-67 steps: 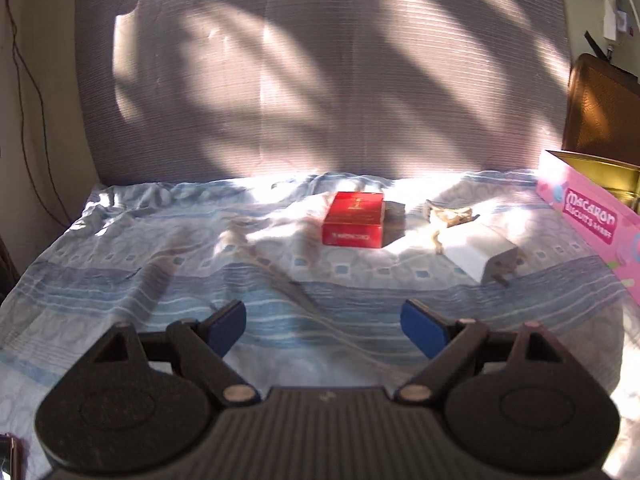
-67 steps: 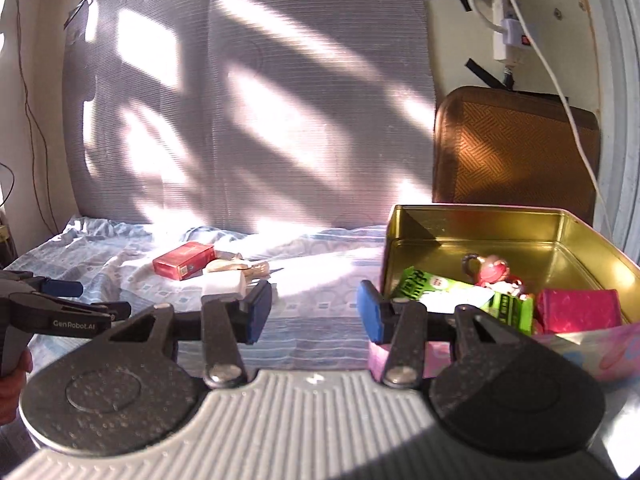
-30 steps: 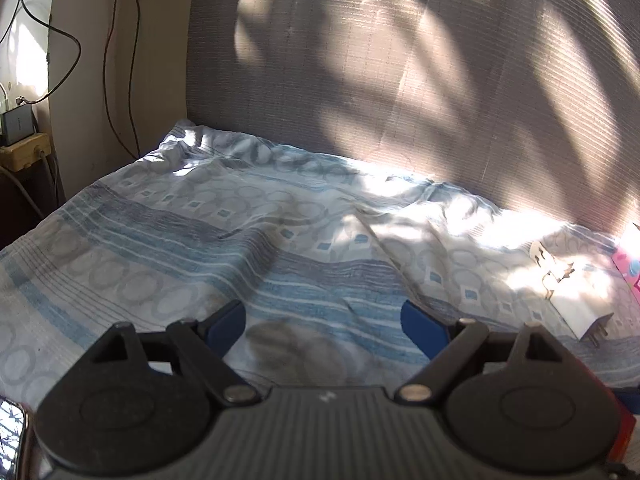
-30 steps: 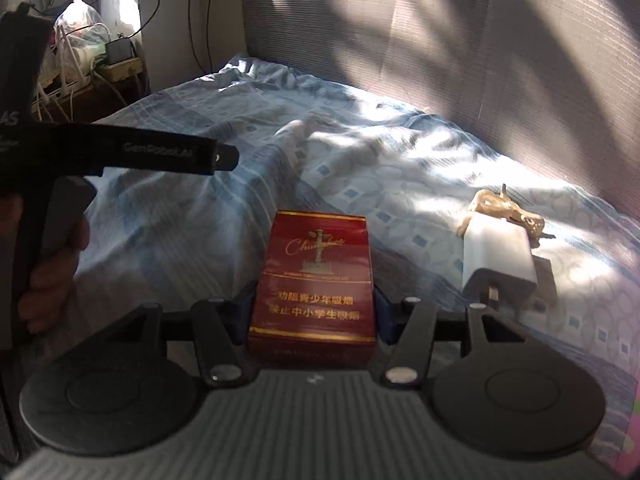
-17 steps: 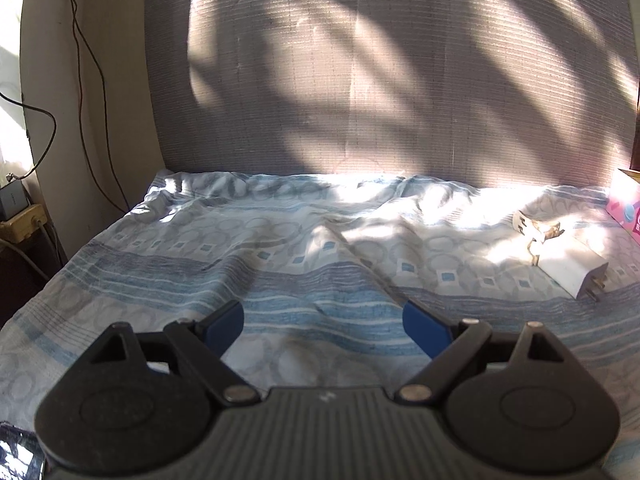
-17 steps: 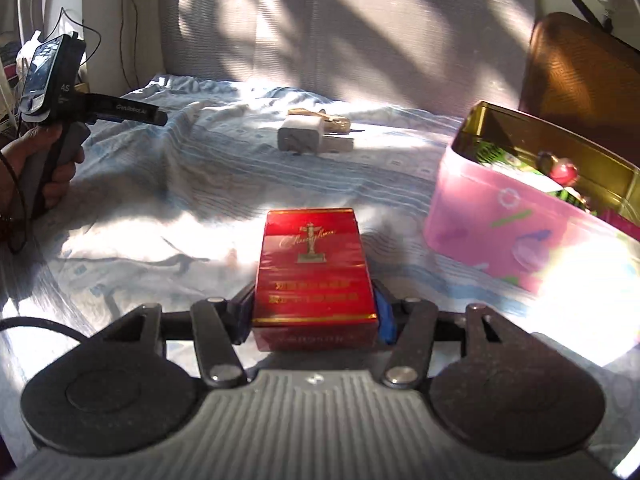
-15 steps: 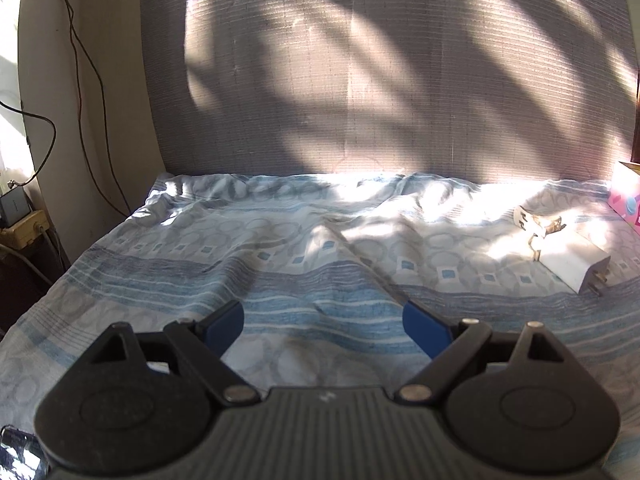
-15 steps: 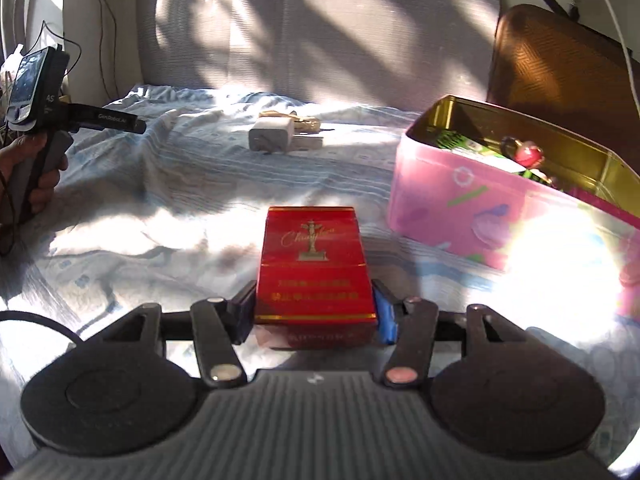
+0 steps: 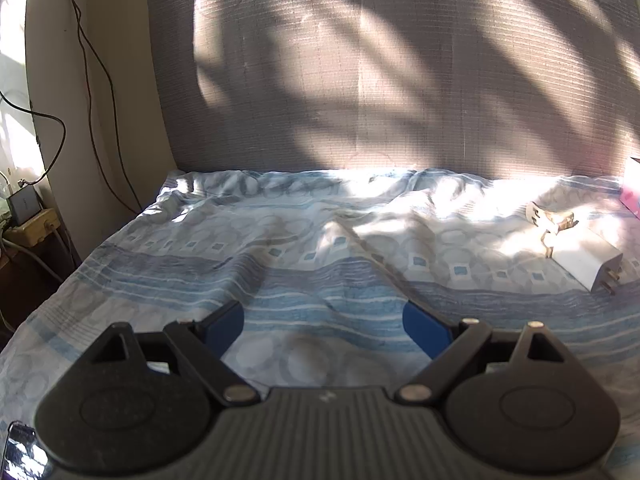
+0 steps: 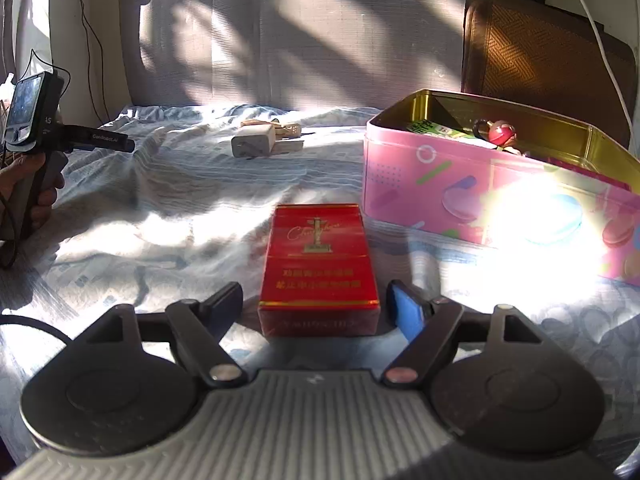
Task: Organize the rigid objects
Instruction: 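Hold the red cigarette box in the right tool above the sheet, then carry the red cigarette box into the pink tin and open the right tool, then move the right tool to the white charger and grasp it, then carry the white charger into the pink tin and open the right tool, then move the right tool toward the beige plastic clip on the sheet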
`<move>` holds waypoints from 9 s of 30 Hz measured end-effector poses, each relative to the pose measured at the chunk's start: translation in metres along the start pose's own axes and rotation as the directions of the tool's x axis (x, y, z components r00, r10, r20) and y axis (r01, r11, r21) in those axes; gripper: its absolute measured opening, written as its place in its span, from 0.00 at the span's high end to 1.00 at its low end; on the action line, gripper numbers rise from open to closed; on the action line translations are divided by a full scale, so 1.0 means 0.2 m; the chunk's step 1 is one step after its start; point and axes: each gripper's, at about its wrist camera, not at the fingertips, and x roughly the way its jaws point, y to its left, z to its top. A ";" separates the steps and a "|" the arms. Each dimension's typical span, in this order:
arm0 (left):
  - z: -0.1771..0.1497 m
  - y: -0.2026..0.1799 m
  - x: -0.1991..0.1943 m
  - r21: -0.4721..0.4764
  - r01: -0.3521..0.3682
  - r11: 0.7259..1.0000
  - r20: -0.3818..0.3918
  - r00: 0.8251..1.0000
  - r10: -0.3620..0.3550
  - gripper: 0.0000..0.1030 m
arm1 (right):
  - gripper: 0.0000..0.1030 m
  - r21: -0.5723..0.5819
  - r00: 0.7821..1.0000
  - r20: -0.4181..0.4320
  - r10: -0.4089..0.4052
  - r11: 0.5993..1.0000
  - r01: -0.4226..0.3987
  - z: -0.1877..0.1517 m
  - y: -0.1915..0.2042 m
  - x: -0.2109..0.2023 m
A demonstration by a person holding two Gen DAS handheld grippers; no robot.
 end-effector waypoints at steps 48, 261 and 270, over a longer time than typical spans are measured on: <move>0.00 -0.08 0.03 0.099 -0.033 0.995 -0.035 0.999 0.036 0.10 | 0.18 0.031 1.000 0.011 0.018 0.999 -0.018 -0.01 -0.01 -0.02; -0.07 -0.68 -0.32 0.175 0.248 0.953 -0.030 0.969 -0.247 0.12 | 0.54 0.199 0.951 0.195 -0.238 0.959 0.200 0.17 0.03 -0.13; -0.02 -0.52 -0.20 0.125 0.193 0.973 -0.022 0.981 -0.191 0.10 | 0.52 0.098 0.974 0.153 -0.168 0.983 0.155 0.23 0.18 0.02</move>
